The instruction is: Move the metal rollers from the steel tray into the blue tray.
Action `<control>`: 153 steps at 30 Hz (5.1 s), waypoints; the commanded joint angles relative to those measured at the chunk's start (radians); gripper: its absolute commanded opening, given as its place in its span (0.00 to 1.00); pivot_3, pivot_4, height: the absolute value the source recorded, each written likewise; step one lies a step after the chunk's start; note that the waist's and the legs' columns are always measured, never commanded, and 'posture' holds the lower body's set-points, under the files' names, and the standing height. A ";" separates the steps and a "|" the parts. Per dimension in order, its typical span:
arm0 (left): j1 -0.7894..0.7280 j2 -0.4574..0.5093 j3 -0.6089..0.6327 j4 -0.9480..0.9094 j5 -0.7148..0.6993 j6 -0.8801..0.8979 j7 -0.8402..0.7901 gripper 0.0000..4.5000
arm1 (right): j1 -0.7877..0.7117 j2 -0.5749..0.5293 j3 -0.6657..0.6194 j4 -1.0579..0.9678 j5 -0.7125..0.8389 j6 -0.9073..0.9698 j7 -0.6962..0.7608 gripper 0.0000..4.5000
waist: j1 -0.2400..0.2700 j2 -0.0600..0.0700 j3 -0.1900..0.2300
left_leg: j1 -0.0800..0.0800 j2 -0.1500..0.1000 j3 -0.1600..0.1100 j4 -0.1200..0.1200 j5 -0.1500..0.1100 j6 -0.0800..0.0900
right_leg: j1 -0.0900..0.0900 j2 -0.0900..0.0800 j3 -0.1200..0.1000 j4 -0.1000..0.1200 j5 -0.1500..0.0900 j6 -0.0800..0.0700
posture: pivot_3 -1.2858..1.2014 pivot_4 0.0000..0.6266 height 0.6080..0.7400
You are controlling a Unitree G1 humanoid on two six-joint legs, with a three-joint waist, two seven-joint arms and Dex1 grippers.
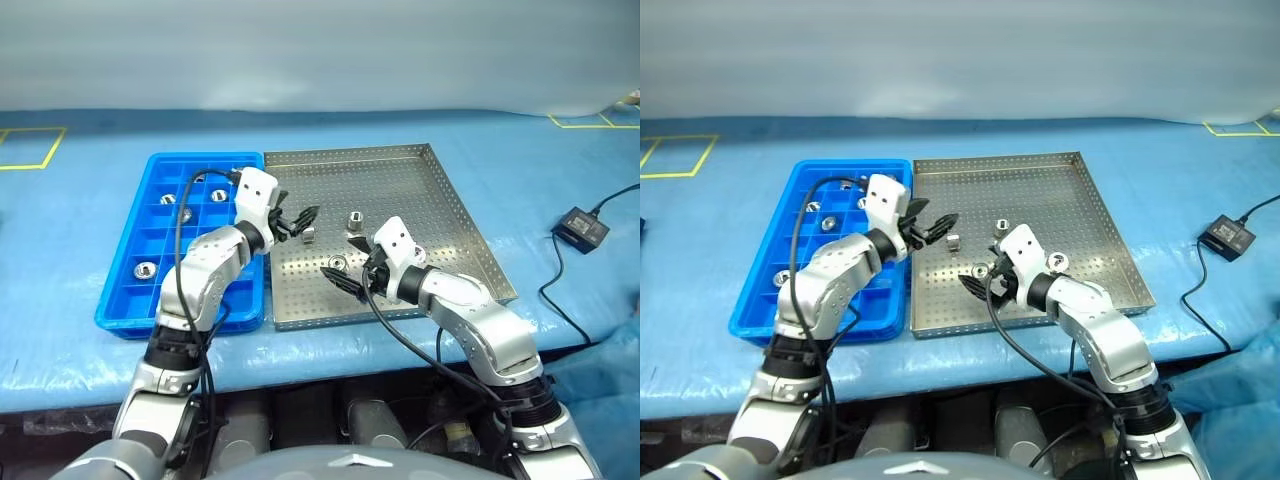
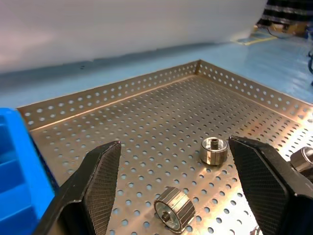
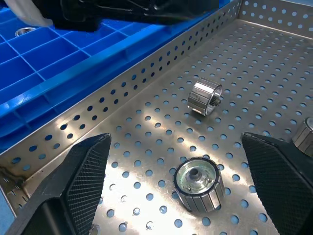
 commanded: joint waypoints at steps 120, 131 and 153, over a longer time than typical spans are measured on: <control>0.037 0.013 -0.229 0.107 0.113 0.046 -0.161 0.74 | 0.079 -0.087 -0.007 -0.173 -0.042 0.090 -0.065 1.00 | -0.048 0.000 -0.001 | 0.000 0.002 0.000 0.000 0.000 0.000 | -0.001 -0.001 0.001 0.000 0.000 0.001 | 0.44 0.24 1.00; 0.062 -0.012 -0.174 0.074 0.076 0.011 -0.176 0.42 | 0.066 -0.085 0.004 -0.157 -0.053 0.087 -0.064 1.00 | -0.048 0.000 -0.001 | 0.000 0.005 0.000 0.000 0.000 0.000 | -0.001 -0.001 0.001 0.000 0.000 0.001 | 0.45 0.24 1.00; 0.294 0.198 0.183 -0.493 -0.092 0.261 -0.091 0.37 | 0.010 -0.045 0.009 -0.097 0.089 0.032 0.132 1.00 | -0.045 0.000 0.000 | 0.001 0.007 -0.001 -0.003 0.000 0.000 | -0.001 0.000 0.000 0.001 -0.001 -0.001 | 0.49 0.24 1.00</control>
